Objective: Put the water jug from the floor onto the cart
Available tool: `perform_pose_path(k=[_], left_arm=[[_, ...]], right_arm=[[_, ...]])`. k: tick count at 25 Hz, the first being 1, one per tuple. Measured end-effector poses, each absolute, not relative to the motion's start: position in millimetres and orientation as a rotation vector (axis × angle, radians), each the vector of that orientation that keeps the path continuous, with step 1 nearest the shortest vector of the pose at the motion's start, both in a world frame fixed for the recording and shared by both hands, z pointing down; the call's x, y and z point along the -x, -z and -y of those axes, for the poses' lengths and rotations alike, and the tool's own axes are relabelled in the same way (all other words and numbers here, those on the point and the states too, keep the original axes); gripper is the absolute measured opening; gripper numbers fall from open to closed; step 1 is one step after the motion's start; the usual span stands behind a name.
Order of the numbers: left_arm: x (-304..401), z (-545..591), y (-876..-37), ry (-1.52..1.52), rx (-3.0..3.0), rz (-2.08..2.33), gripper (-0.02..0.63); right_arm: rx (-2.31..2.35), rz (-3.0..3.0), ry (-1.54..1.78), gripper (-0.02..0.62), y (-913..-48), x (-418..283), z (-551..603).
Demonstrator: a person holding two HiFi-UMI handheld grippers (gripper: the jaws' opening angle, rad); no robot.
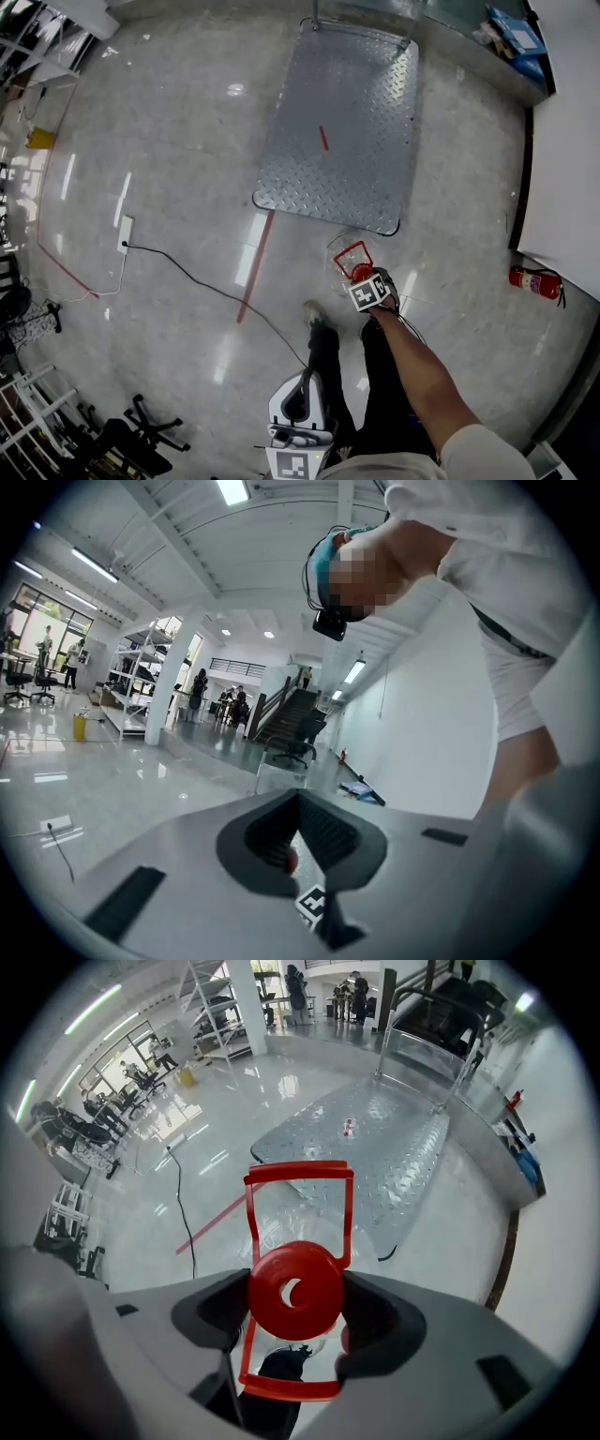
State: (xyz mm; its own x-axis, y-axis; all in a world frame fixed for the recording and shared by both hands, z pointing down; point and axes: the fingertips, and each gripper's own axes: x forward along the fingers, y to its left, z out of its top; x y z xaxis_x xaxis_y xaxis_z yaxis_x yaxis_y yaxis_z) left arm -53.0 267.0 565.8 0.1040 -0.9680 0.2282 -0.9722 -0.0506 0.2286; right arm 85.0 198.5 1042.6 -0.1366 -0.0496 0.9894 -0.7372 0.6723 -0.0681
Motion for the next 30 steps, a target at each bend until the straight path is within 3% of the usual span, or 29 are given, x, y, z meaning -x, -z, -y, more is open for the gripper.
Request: perform_pose_path(k=[7, 20, 30], left_arm=[[62, -269, -558, 0.009, -2.089, 1.904, -0.002], [95, -250, -446, 0.208, -2.315, 1.884, -0.002], [94, -202, -427, 0.244, -2.368, 1.883, -0.002]], right_arm=[[-0.650, 1.620, -0.634, 0.301, -1004, -92, -205], [-0.675, 1.670, -0.671, 0.301, -813, -86, -199], [-0.754, 1.722, -0.637, 0.301, -762, -81, -154]])
